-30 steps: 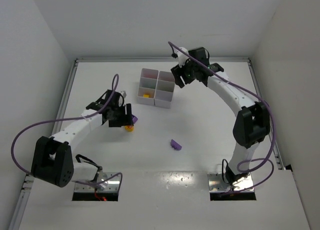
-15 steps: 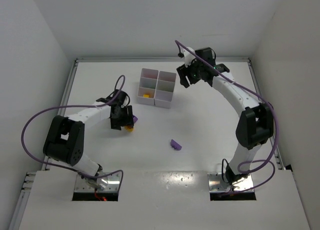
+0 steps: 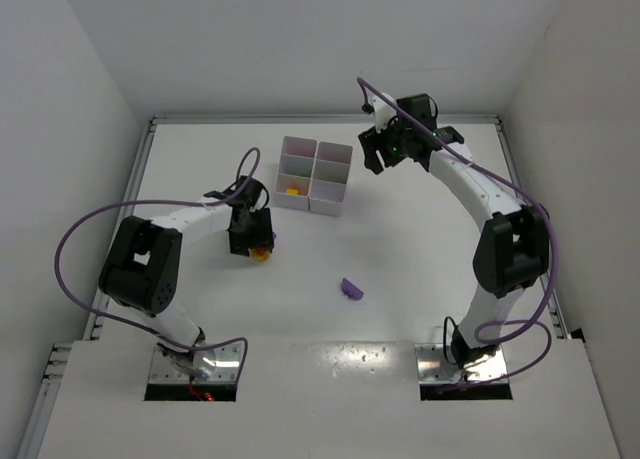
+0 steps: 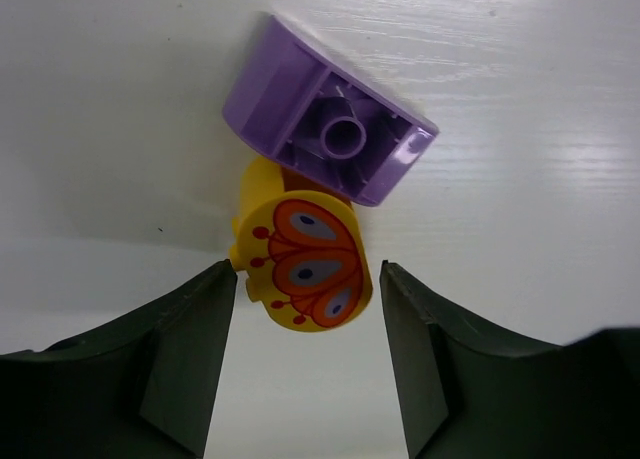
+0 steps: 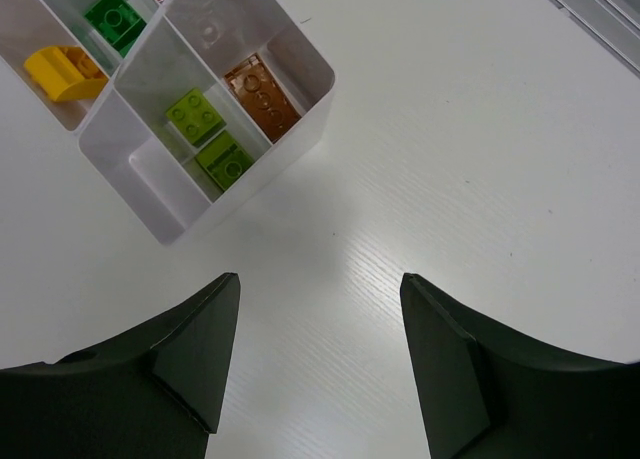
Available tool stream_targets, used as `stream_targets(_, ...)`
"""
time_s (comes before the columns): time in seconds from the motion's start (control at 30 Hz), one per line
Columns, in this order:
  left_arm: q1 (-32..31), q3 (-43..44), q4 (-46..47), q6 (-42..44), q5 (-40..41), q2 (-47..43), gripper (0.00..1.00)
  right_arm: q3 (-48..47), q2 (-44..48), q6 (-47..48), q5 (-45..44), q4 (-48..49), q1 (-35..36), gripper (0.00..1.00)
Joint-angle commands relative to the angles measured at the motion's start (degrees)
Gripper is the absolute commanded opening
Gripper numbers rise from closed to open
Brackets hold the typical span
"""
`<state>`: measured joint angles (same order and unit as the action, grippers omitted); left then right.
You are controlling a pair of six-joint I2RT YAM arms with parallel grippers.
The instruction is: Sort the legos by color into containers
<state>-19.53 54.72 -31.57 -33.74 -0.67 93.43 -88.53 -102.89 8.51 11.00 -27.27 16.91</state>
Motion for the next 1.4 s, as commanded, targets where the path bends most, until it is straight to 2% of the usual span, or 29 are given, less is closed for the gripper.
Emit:
stream_targets(0.0,-0.1,1.9,1.0,-1.1,2.0,1.1,0.64,-0.4,1.9,-1.1,1.4,0.8,-0.6,0.66)
stream_targets(0.17,0.5,3.0,1.5,-1.1,3.2,2.9,0.61,-0.4,1.9,-1.1,1.4,0.8,-0.6,0.66)
stream_targets(0.37,0.5,5.5,2.0,2.9,2.7,2.9,0.44,-0.4,1.9,-1.1,1.4,0.8,-0.6,0.66)
stream_targets(0.43,-0.2,5.5,2.6,5.2,2.7,0.9,0.34,-0.4,1.9,-1.1,1.9,0.8,-0.6,0.66)
stream_targets(0.53,-1.5,5.5,2.6,12.7,1.4,-3.5,0.17,-0.4,1.9,-0.6,1.9,0.8,-0.6,0.66)
stream_targets(0.7,-2.8,5.0,5.1,29.7,-1.3,-10.9,0.05,-0.4,1.9,-0.6,1.9,1.3,0.0,0.66)
stream_targets(0.87,-2.8,5.5,10.1,42.8,-7.8,-12.2,0.05,-0.4,2.4,-0.6,1.4,1.9,0.0,0.66)
stream_targets(1.07,-4.5,9.3,20.4,59.1,-6.4,-7.7,0.04,-0.4,3.0,-0.1,0.9,1.9,0.0,0.66)
stream_targets(1.37,-6.8,12.5,27.0,70.8,-4.1,-0.4,0.04,0.1,4.0,0.4,0.3,1.9,0.0,0.66)
